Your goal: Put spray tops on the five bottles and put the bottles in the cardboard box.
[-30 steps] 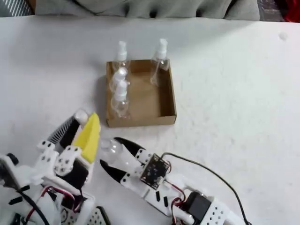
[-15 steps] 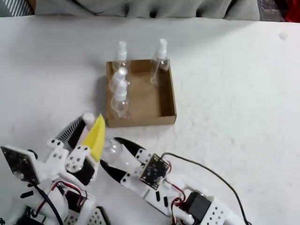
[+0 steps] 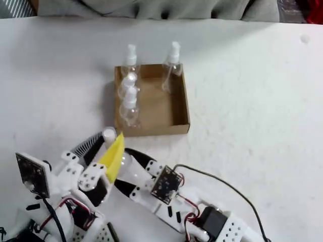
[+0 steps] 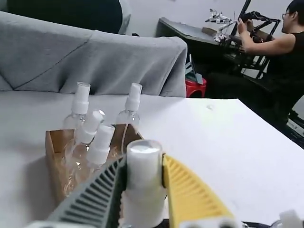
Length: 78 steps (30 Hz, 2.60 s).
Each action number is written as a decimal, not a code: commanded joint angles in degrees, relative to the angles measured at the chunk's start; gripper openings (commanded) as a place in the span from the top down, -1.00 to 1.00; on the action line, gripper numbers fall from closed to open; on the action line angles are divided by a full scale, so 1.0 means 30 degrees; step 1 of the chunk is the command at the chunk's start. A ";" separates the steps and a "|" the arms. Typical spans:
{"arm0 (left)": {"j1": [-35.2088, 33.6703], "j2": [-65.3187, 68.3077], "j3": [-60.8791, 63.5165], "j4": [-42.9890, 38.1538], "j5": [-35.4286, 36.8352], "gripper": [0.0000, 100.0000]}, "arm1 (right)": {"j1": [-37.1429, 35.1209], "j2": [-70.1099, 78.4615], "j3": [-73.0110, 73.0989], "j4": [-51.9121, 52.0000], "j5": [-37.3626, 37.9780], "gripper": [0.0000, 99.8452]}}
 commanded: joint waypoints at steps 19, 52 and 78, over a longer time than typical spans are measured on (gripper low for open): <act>0.0484 0.0015 0.0029 0.1612 -0.2930 0.96 | 0.1187 -0.0190 0.0147 -0.0132 0.0234 0.97; -0.2388 0.0015 -0.2725 0.2989 -0.1993 0.47 | 0.6696 -0.0161 -0.1729 -0.0161 0.0029 0.97; 0.0484 0.0015 -0.0176 0.1495 -0.2110 0.96 | 0.8103 1.0711 -1.1751 -0.6344 -0.0352 0.97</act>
